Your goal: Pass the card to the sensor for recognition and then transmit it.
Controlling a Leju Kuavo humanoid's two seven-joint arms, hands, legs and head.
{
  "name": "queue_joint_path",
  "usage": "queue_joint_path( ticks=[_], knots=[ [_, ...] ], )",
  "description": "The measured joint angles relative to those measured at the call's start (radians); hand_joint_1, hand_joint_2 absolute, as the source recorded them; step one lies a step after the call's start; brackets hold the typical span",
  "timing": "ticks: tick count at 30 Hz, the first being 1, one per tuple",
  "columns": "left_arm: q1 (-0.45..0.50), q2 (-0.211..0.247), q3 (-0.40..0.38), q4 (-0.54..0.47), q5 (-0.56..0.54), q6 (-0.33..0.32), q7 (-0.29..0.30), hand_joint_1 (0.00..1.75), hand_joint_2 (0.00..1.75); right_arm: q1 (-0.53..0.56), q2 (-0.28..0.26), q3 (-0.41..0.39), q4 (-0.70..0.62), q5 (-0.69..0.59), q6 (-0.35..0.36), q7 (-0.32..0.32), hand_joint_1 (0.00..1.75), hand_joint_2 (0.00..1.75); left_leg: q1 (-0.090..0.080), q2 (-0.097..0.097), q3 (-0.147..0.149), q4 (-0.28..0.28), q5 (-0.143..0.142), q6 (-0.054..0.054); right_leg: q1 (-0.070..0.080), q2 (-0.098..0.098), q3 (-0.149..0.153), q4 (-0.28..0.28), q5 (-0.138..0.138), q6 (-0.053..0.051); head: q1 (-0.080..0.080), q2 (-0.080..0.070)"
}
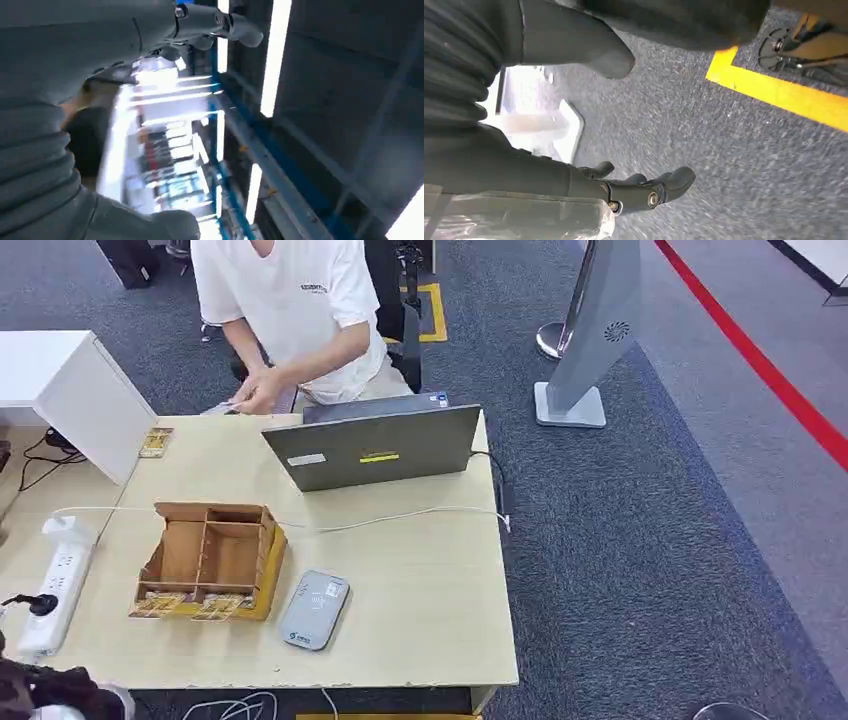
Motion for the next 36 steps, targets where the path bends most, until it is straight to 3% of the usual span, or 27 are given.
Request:
queue_joint_path(
  ticks=[2,4,5,7,8,9,11,14,17,25,26,27,36],
  knots=[
    [-0.131,0.007,0.010,0.091,-0.247,0.001,0.009,0.00,1.75,-0.006,0.000,0.019,0.001,0.024,0.015,0.000,0.00,1.75,0.000,-0.002,0.000,0.000,0.002,0.000,0.000,-0.002,0.001,0.000,0.002,-0.001,0.001,0.000],
    [-0.265,0.026,0.043,0.248,-0.564,0.002,0.079,0.00,1.75,-0.014,0.000,0.037,0.001,0.041,0.028,0.000,0.00,1.75,0.000,-0.002,-0.001,0.000,0.005,-0.002,0.000,-0.001,0.000,0.000,0.005,-0.001,0.001,0.000],
    [-0.341,0.047,0.059,0.337,-0.708,0.002,0.157,0.00,1.75,-0.017,0.000,0.045,0.001,0.049,0.033,0.001,0.00,1.75,0.000,-0.001,-0.001,0.000,0.005,-0.003,0.000,0.000,-0.001,0.000,0.006,-0.001,0.000,0.000],
    [-0.492,0.118,0.061,0.545,-0.923,0.001,0.406,0.00,1.75,-0.021,0.000,0.056,0.002,0.053,0.024,0.010,0.00,1.75,0.001,0.000,-0.002,0.000,0.009,-0.005,0.000,0.002,-0.003,0.001,0.009,-0.005,0.002,0.000],
    [-0.563,0.174,0.037,0.671,-0.980,0.001,0.553,0.00,1.75,-0.023,0.002,0.062,0.003,0.053,0.018,0.015,0.00,1.75,0.001,0.005,-0.002,0.000,0.010,-0.005,0.000,0.006,-0.006,0.002,0.012,-0.006,0.001,0.000],
    [-0.632,0.228,-0.005,0.788,-0.998,0.002,0.662,0.00,1.75,-0.023,0.005,0.066,0.003,0.053,0.015,0.020,0.00,1.75,0.001,0.010,-0.003,0.000,0.011,-0.006,0.000,0.010,-0.009,0.003,0.014,-0.007,0.000,0.000],
    [-0.741,0.301,-0.073,0.979,-1.010,0.002,0.765,0.00,1.75,-0.020,0.006,0.066,0.004,0.051,0.011,0.026,0.00,1.75,0.001,0.011,-0.005,0.000,0.012,-0.006,0.001,0.012,-0.011,0.004,0.015,-0.006,-0.003,0.000],
    [-0.829,0.363,-0.137,1.158,-1.015,0.004,0.809,0.00,1.75,-0.019,0.006,0.067,0.006,0.051,0.018,0.038,0.00,1.75,0.001,0.014,-0.006,-0.001,0.012,-0.007,0.001,0.015,-0.012,0.004,0.015,-0.006,-0.003,0.000],
    [-0.873,0.401,-0.177,1.265,-1.017,0.006,0.816,0.00,1.75,-0.018,0.006,0.067,0.008,0.050,0.014,0.039,0.00,1.75,0.001,0.015,-0.008,-0.001,0.012,-0.006,0.001,0.016,-0.014,0.004,0.015,-0.006,-0.003,0.000],
    [-0.901,0.437,-0.213,1.384,-1.017,0.007,0.816,0.00,1.75,-0.017,0.006,0.069,0.009,0.050,0.018,0.040,0.00,1.75,0.001,0.014,-0.010,-0.001,0.012,-0.006,0.001,0.014,-0.015,0.004,0.014,-0.006,-0.003,0.000],
    [-0.900,0.438,-0.214,1.390,-1.016,0.007,0.816,0.72,1.75,-0.017,0.006,0.069,0.009,0.050,0.018,0.040,0.00,1.75,0.001,0.014,-0.010,-0.001,0.012,-0.006,0.001,0.014,-0.015,0.004,0.015,-0.006,-0.002,0.000],
    [-0.900,0.439,-0.214,1.397,-1.015,0.007,0.814,1.75,1.75,-0.017,0.006,0.069,0.009,0.050,0.018,0.041,0.00,1.75,0.001,0.013,-0.010,-0.001,0.012,-0.006,0.001,0.014,-0.015,0.004,0.015,-0.006,-0.003,0.000],
    [-0.901,0.437,-0.216,1.455,-1.016,0.007,0.780,1.75,1.75,-0.018,0.006,0.069,0.009,0.051,0.024,0.043,0.00,1.75,0.001,0.013,-0.011,0.000,0.012,-0.006,0.001,0.013,-0.015,0.004,0.015,-0.006,-0.003,0.000]
  ],
)
